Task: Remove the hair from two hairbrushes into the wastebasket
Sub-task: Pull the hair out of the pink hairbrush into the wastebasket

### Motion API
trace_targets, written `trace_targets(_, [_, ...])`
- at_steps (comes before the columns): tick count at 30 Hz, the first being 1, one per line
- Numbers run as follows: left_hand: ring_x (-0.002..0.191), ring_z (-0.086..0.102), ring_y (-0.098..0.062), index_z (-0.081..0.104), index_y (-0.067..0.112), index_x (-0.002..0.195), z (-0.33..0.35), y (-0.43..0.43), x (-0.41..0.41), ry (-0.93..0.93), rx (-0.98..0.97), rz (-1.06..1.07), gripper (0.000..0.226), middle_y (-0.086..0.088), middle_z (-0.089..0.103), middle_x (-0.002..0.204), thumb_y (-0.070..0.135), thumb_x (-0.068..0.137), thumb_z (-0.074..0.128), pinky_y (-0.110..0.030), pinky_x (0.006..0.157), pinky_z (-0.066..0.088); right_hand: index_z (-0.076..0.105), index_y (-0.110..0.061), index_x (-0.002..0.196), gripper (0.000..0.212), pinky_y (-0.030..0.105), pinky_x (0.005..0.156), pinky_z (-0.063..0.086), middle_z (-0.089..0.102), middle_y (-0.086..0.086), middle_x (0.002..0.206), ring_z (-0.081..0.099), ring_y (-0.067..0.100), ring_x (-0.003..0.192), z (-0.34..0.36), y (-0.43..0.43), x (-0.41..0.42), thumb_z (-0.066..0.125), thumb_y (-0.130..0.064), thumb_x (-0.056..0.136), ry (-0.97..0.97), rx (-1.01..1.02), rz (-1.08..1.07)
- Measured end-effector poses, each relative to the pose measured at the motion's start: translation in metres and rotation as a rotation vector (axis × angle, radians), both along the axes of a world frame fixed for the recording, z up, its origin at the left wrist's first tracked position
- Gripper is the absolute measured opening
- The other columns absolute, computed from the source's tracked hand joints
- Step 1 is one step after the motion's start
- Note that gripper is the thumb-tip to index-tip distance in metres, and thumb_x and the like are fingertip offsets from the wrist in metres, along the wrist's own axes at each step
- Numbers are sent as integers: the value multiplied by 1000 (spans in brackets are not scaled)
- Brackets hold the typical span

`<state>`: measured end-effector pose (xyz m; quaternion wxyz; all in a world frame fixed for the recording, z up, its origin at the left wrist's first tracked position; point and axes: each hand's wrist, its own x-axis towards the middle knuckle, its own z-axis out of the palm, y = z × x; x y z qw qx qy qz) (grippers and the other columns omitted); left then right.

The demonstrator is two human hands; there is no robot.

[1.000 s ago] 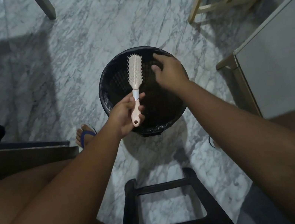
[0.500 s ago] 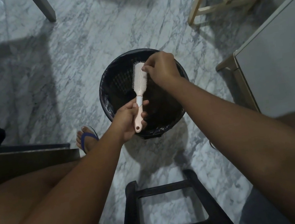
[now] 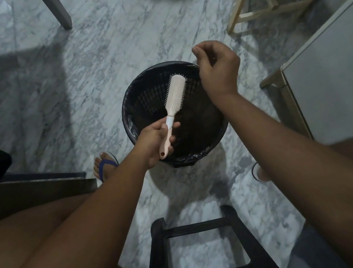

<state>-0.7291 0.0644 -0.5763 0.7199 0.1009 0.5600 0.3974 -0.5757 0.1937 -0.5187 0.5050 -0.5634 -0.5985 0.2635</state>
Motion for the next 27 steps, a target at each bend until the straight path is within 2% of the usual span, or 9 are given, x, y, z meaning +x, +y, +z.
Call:
trace_targets(6, [61,51,-13,56,13,132,1,-4,-3,44,14,-59,34,-6,69,115,8,104,37,-26,48,42,73,-10,86,13,44,64,57,72,5,80,69,22,72,11,15,0,69,-22,87,125,35,-97])
trace_targets(11, [61,49,-14,56,13,130,5,-2,-8,33,10,5,34,-5,68,112,7,104,34,-25,49,42,71,-7,85,13,39,64,57,70,2,77,67,17,70,17,20,-4,68,-19,88,112,66,-89])
trace_targets(13, [61,48,-14,57,14,127,8,-1,-8,-8,19,33,34,-5,66,113,7,104,33,-25,49,42,69,-8,86,9,37,68,57,67,-4,78,64,11,72,9,16,-7,66,-15,88,19,-28,-7])
trace_targets(14, [61,48,-14,58,15,124,9,-1,-7,-21,22,39,34,-5,66,114,6,104,33,-26,50,42,68,-8,92,7,36,75,57,67,-3,85,64,11,79,3,13,-8,65,-13,89,-77,-145,45])
trace_targets(16, [61,48,-14,59,17,123,10,-1,-6,-35,30,40,34,-6,65,115,6,103,32,-26,50,42,60,-10,123,34,30,97,51,63,8,117,61,18,104,-13,7,-6,59,-6,89,-273,-416,150])
trace_targets(19, [61,47,-14,57,16,127,10,-3,-5,-53,38,36,36,-6,64,115,6,103,32,-26,50,41,31,-19,153,68,31,108,42,45,14,145,54,25,124,-23,0,-7,51,0,91,-338,-536,324])
trace_targets(22, [61,47,-14,53,14,133,8,-6,-5,-70,35,28,38,-6,64,115,6,103,32,-26,50,41,45,-19,147,53,29,104,47,60,7,136,63,15,113,-20,-1,-12,55,-7,96,-271,-477,415])
trace_targets(25, [61,48,-15,55,15,130,5,-9,-8,-94,36,30,36,-6,65,115,7,103,33,-27,51,41,72,-14,118,27,27,98,52,74,1,112,67,5,100,-15,5,-12,67,-16,91,-282,-398,425])
trace_targets(27, [60,48,-14,55,15,129,3,-11,-11,-116,31,46,36,-5,65,113,6,103,33,-27,51,41,79,-14,102,17,24,92,55,77,0,98,70,6,90,-13,11,-11,75,-19,85,-322,-373,396])
